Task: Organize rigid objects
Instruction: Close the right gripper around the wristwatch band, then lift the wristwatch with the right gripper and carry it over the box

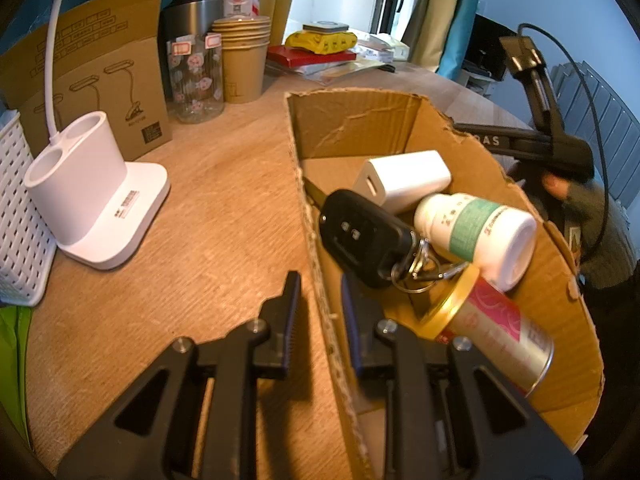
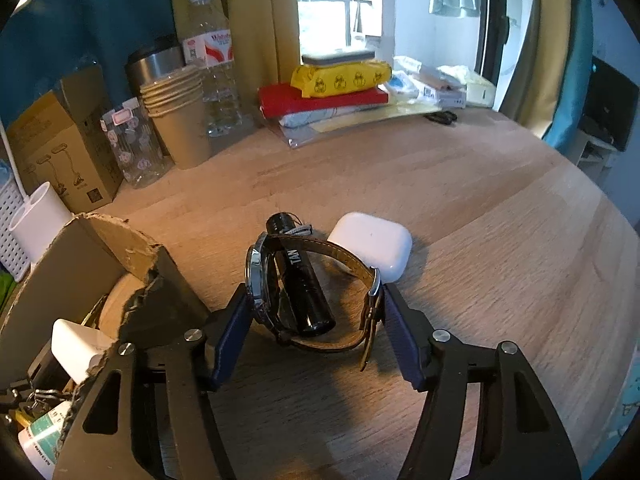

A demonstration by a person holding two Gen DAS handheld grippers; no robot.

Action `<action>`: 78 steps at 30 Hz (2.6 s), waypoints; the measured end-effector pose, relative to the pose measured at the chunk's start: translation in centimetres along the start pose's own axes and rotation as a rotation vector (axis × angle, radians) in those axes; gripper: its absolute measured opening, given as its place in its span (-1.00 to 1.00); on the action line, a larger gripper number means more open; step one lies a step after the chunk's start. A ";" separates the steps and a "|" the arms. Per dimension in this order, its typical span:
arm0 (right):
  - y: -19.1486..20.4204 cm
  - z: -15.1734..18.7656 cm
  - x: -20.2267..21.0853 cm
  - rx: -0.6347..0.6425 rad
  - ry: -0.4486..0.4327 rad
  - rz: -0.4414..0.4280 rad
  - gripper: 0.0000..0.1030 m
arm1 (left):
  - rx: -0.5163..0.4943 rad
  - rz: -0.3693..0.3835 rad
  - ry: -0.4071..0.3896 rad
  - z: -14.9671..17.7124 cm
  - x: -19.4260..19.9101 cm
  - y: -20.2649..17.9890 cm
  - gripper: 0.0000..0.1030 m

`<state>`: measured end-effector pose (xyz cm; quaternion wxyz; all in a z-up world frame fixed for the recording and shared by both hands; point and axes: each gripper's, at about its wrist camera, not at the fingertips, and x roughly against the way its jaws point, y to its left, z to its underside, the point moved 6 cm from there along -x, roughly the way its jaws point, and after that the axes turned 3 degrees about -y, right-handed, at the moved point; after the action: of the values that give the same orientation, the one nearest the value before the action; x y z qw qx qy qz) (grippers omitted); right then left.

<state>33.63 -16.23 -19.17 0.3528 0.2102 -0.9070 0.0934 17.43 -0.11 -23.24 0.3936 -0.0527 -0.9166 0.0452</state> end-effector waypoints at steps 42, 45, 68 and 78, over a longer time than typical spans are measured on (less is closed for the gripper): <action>1.8 -2.1 8.5 -0.006 -0.181 -0.023 0.30 | 0.000 0.000 0.000 0.0 0.0 0.0 -0.58; 2.7 -2.5 9.3 0.009 -0.198 -0.034 0.30 | 0.000 -0.001 0.000 0.0 0.0 0.0 -0.58; 9.9 -2.5 11.3 0.148 -0.225 -0.202 0.30 | 0.000 0.000 0.000 0.0 0.0 0.0 -0.58; 11.8 -2.2 10.1 0.191 -0.197 -0.231 0.30 | 0.000 0.000 0.000 0.0 0.0 0.0 -0.57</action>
<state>23.01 -8.20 -10.99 0.2494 0.3538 -0.8939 0.1167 17.44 -0.08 -23.22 0.3936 -0.0525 -0.9166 0.0454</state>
